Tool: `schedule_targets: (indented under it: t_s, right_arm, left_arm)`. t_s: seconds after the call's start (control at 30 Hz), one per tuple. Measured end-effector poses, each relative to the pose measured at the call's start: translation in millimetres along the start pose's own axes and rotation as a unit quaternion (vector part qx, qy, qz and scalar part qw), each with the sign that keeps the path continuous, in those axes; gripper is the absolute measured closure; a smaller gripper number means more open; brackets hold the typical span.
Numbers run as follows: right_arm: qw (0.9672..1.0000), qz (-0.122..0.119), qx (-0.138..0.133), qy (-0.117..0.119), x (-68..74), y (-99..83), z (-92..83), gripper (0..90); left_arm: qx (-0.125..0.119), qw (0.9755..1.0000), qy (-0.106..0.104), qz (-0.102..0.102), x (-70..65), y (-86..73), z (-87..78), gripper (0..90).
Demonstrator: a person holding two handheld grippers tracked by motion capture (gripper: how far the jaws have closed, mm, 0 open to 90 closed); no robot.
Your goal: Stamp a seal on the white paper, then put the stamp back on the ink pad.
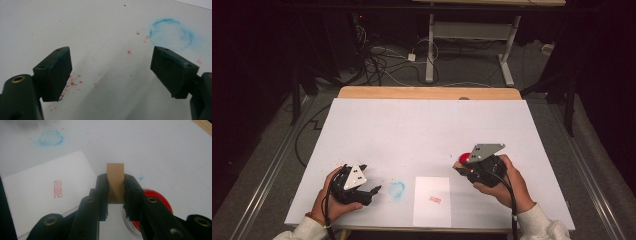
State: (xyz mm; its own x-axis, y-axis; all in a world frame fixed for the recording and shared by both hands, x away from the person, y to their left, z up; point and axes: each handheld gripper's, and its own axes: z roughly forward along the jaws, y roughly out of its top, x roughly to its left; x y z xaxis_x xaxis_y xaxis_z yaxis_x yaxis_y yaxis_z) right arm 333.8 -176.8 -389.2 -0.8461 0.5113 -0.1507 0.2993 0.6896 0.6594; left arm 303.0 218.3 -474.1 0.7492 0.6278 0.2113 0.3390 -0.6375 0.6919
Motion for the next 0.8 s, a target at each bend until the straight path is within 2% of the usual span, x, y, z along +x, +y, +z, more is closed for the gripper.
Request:
schedule_targets:
  t_s: [0.2, 0.5, 0.63, 0.8]
  right_arm:
    - [0.9998, 0.014, -0.002, -0.015, -12.1, -4.7, -6.9, 75.7]
    - [0.9983, 0.041, 0.012, -0.040, -30.4, -18.3, -10.1, 75.7]
    - [0.9973, 0.052, 0.018, -0.049, -37.3, -24.4, -7.5, 75.7]
    - [0.9966, 0.061, 0.026, -0.049, -42.1, -29.4, 1.1, 75.6]
  left_arm:
    - [-0.001, 1.0000, 0.002, -0.003, 0.5, -1.2, -1.5, 16.9]
    - [0.003, 1.0000, -0.001, 0.001, -1.3, -0.3, 0.0, 16.9]
    - [0.003, 1.0000, 0.000, 0.002, -1.3, 0.2, -0.2, 16.9]
    - [0.007, 1.0000, 0.001, 0.004, -2.4, -0.9, -0.5, 17.2]
